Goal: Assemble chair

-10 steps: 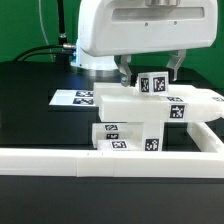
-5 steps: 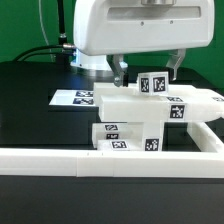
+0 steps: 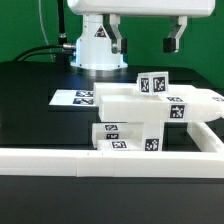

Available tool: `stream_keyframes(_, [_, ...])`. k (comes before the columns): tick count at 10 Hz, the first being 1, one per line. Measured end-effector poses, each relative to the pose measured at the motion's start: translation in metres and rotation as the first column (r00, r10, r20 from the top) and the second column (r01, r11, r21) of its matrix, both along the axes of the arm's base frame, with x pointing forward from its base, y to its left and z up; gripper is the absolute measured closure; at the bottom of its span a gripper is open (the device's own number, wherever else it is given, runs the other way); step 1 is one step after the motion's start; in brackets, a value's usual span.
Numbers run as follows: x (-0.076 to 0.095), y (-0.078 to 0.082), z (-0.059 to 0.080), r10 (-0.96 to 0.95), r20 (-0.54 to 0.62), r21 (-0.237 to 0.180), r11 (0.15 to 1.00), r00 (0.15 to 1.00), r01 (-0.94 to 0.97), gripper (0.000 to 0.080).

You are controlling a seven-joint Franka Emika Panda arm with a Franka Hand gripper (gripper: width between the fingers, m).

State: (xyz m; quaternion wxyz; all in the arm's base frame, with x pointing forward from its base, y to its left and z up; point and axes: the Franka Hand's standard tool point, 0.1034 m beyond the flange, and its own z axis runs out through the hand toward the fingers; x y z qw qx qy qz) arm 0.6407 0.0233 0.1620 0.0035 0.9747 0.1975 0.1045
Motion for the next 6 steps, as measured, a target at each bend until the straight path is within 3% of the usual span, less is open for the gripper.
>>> stream_keyframes(1, [0.002,-0.003,-0.005,0.006,0.053,-0.008,1.000,0.999,-0.005,0.0151])
stream_keyframes(4, [0.001,-0.003,-0.007,0.005,0.045,-0.008,1.000,0.999,-0.004,0.0151])
stream_keyframes(6, [0.002,0.002,-0.015,-0.005,-0.016,0.024,1.000,1.000,0.005,0.0151])
